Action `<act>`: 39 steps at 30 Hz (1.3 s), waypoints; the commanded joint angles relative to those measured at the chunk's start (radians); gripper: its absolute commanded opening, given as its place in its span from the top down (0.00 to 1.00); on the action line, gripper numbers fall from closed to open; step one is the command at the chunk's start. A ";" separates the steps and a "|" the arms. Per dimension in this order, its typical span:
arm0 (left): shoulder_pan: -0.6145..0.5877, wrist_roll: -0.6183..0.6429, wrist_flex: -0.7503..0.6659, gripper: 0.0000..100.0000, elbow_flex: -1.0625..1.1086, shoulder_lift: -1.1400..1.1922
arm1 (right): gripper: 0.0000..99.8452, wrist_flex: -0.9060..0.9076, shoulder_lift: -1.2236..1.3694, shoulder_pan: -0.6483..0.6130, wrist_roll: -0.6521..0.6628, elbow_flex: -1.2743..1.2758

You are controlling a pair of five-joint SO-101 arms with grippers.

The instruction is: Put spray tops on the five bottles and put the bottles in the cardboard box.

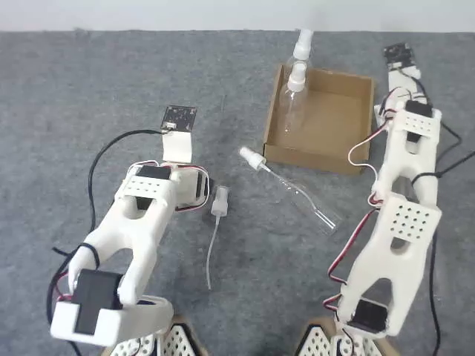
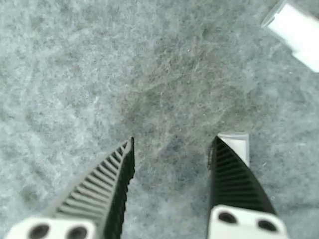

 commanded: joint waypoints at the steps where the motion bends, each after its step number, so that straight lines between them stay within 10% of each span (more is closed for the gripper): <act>1: 0.006 0.000 -0.026 0.78 -0.005 -0.055 | 0.93 -0.036 0.002 0.001 -0.012 -0.068; 39: 0.008 0.000 -0.026 0.78 -0.005 -0.054 | 1.00 0.452 -0.377 0.248 0.034 -0.063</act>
